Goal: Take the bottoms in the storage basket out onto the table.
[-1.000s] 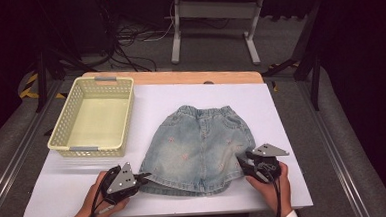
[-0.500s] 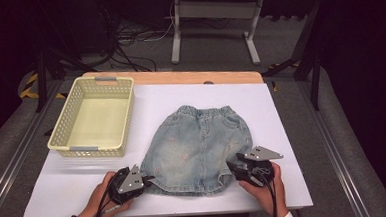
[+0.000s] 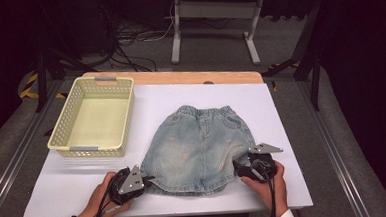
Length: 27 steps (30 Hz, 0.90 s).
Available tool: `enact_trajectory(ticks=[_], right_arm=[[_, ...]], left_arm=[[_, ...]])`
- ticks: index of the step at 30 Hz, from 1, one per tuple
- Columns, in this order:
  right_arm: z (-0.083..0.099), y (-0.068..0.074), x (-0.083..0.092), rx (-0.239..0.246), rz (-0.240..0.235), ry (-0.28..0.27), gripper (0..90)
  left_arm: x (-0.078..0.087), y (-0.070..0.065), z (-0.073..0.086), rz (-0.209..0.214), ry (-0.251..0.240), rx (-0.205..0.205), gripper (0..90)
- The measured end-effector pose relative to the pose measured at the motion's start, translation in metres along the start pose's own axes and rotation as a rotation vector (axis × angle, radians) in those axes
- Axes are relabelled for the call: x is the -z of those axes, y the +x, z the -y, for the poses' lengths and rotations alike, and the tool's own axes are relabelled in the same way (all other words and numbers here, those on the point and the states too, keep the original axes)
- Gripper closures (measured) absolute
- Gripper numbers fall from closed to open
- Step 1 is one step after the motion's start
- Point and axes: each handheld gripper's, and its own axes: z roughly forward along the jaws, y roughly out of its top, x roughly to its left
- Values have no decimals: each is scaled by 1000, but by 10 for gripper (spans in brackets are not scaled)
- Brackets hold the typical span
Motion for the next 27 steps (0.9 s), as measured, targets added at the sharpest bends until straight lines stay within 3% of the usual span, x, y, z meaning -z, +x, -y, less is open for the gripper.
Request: enact_trajectory(ticks=[2, 4, 8, 13, 16, 19, 25, 27], right_arm=[[-1, 3, 2, 31, -34, 0, 541], [-1, 5, 3, 39, -50, 1, 647], [1, 3, 12, 55, -35, 0, 759], [4, -1, 39, 43, 46, -53, 771], [4, -5, 64, 20, 91, -116, 768], [5, -4, 85, 6, 95, -163, 769], [8, -1, 94, 12, 121, -165, 744], [9, -2, 95, -10, 137, -170, 699]], left_arm=[[0, 0, 0, 0, 0, 0, 863], [0, 0, 0, -1, -1, 0, 864], [0, 0, 0, 1, 0, 0, 864], [1, 1, -2, 13, -7, -2, 866], [5, 2, -7, 22, -45, 7, 868], [16, 3, -13, 17, -99, 7, 869], [39, 5, -23, 16, -206, 24, 869], [44, 6, -25, 13, -223, 24, 868]])
